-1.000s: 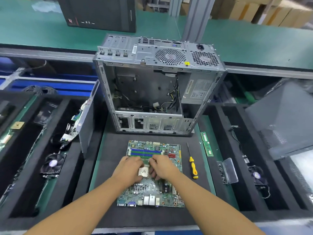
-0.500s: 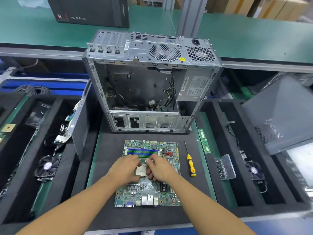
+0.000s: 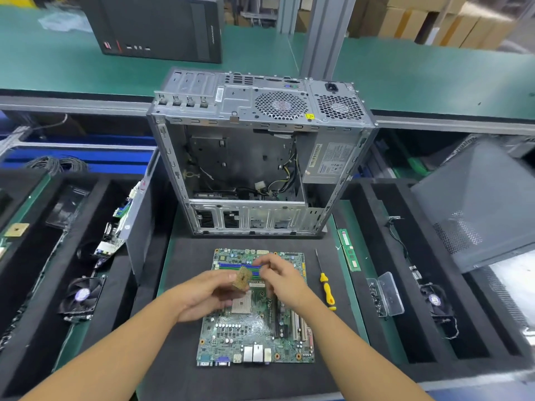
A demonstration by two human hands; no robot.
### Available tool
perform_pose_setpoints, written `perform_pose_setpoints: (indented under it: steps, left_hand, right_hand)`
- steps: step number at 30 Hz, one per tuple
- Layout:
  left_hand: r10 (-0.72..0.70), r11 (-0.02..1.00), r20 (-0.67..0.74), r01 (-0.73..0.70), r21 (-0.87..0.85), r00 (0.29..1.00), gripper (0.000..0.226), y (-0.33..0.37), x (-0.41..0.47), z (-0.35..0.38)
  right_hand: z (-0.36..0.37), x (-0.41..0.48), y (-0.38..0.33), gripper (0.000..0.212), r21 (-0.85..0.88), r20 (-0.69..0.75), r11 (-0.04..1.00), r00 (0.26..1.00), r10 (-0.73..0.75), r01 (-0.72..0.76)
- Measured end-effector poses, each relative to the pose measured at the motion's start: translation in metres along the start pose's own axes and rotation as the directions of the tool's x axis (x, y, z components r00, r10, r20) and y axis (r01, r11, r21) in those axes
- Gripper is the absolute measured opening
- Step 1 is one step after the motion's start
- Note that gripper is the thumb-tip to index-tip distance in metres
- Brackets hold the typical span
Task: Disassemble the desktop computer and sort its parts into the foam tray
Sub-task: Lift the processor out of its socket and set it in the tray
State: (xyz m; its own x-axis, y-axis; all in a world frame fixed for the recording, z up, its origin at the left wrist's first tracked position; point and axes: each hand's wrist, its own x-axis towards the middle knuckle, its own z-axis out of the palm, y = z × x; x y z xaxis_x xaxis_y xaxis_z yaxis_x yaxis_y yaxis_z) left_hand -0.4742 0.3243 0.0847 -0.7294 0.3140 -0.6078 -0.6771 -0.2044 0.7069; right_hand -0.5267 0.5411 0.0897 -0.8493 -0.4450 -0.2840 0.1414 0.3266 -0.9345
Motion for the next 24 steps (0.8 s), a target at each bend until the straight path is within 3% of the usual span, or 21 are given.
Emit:
perform_pose_setpoints:
  steps: [4,8,13,18,24]
  left_hand:
    - [-0.053,0.969,0.082,0.071,-0.237,0.995,0.049,0.005,0.011,0.012]
    - [-0.042,0.968,0.193,0.088,-0.236,0.980,0.051,0.011,0.027,0.037]
    - [-0.088,0.972,0.238,0.136,-0.194,0.967,0.048,0.019,0.053,0.072]
    - [-0.179,0.966,0.230,0.216,-0.144,0.956,0.051,0.021,0.080,0.101]
    - [-0.238,0.958,0.268,0.271,-0.094,0.934,0.041,0.022,0.110,0.129]
  right_hand:
    - [-0.013,-0.010,-0.009,0.022,-0.080,-0.006,0.984,0.987,-0.158,0.157]
    - [-0.017,-0.022,-0.007,0.047,-0.357,-0.032,0.894,0.953,-0.301,0.270]
    - [-0.040,-0.033,-0.009,0.052,-0.376,-0.255,0.911,0.926,-0.278,0.169]
    - [-0.078,-0.050,0.002,0.060,-0.472,-0.153,0.871,0.960,-0.236,0.139]
    - [-0.109,-0.062,0.019,0.051,-0.470,-0.225,0.879,0.952,-0.208,0.081]
